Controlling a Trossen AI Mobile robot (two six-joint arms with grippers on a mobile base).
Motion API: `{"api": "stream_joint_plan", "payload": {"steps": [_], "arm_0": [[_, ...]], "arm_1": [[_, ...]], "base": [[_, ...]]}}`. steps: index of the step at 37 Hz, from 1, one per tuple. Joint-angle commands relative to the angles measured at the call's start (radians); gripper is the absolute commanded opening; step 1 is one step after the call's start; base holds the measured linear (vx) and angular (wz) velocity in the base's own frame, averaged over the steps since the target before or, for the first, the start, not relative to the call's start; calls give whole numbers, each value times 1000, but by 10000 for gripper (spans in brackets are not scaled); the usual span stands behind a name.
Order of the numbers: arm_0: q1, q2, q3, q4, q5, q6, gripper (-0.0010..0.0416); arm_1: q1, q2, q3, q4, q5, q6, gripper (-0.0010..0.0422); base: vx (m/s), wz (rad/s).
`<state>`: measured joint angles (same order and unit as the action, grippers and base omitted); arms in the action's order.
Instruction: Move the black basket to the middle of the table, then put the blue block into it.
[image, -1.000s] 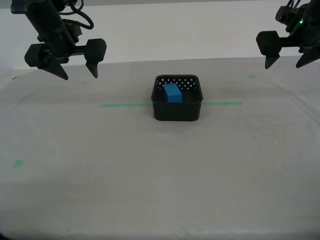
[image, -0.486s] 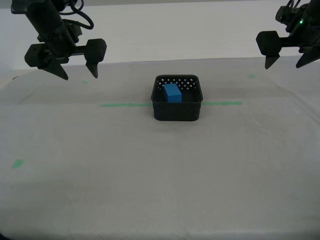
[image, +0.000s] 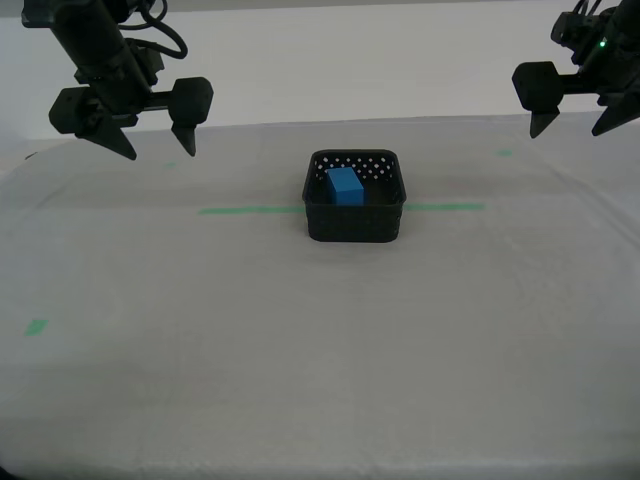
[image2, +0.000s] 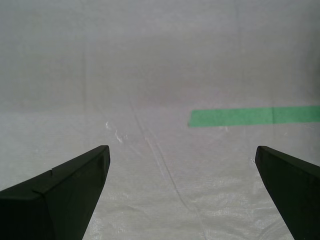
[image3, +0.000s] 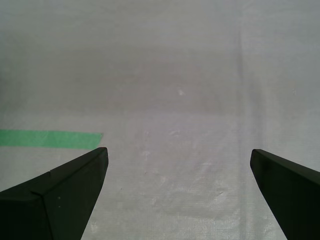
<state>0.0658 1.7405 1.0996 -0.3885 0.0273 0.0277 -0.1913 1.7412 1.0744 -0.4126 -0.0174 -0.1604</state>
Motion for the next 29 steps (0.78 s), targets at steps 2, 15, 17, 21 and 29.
{"api": "stream_joint_plan", "payload": {"steps": [2,15,17,21,29], "arm_0": [[0,-1,1,0,-1,-1,398],[0,-1,1,1,-1,-1,398],[0,-1,1,1,-1,-1,399],[0,-1,1,1,-1,-1,399],[0,-1,1,1,-1,-1,399]], "arm_1": [[0,0,0,0,-1,3,400],[1,0,0,0,-1,3,400],[1,0,0,0,-1,3,400],[1,0,0,0,-1,3,400],[1,0,0,0,-1,3,400]], "base": [[0,0],[0,0],[0,0],[0,0],[0,0]]}}
